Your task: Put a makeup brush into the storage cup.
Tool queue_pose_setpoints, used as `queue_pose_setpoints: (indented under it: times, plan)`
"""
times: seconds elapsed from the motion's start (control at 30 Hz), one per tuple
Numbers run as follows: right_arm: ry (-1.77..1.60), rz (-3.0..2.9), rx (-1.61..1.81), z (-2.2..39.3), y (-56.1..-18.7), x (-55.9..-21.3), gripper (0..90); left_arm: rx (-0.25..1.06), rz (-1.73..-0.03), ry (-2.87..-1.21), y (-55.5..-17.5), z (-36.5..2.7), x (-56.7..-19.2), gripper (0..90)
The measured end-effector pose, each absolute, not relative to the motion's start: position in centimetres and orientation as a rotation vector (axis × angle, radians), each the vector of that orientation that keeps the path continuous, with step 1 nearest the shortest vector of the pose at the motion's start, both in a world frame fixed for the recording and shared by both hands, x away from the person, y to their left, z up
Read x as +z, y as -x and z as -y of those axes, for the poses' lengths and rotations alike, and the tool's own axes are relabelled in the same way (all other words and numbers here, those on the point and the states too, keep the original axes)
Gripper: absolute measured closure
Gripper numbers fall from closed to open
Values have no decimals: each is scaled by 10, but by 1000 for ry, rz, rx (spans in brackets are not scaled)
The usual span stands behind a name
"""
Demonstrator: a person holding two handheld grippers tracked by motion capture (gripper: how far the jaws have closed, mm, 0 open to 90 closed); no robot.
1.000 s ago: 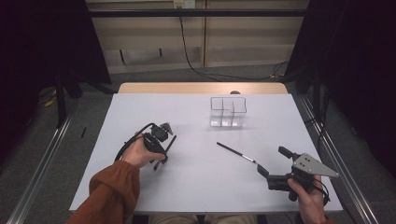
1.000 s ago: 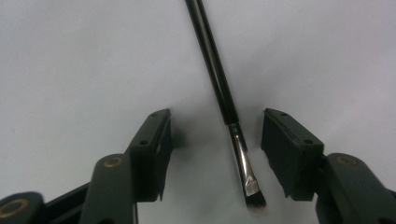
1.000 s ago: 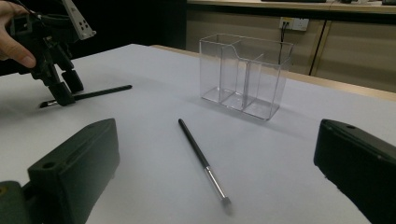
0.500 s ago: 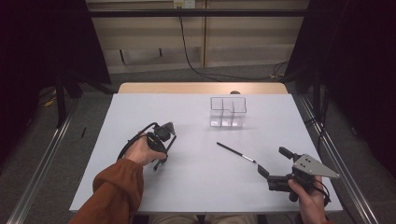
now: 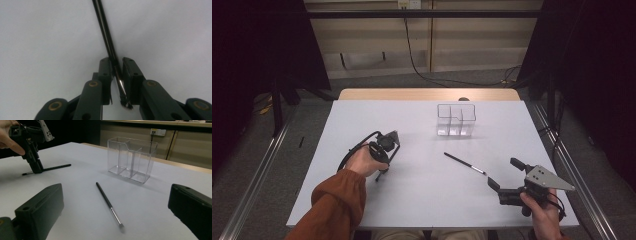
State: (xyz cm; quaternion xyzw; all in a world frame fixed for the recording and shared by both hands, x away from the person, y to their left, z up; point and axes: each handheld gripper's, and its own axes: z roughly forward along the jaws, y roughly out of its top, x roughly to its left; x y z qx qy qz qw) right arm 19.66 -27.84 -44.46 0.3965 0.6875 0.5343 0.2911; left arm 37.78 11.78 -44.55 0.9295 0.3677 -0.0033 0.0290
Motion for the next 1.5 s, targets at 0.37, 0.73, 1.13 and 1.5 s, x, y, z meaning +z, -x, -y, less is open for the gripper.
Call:
queue_pose_setpoints:
  times: [0.37,0.73,1.13,1.5]
  plan:
    - [-1059,-1835,1425,278,-196,-445,0,-64,-1118,-2842,-381,-123,-445,845]
    - [-1044,-1847,1409,278,-197,-445,0,-31,-1092,-2827,-377,-125,-443,847]
    - [-1047,-1844,1413,278,-197,-445,0,-31,-1132,-2750,-380,-136,-436,846]
    - [-1047,-1845,1419,277,-198,-445,0,10,-1138,-2573,-374,-152,-417,846]
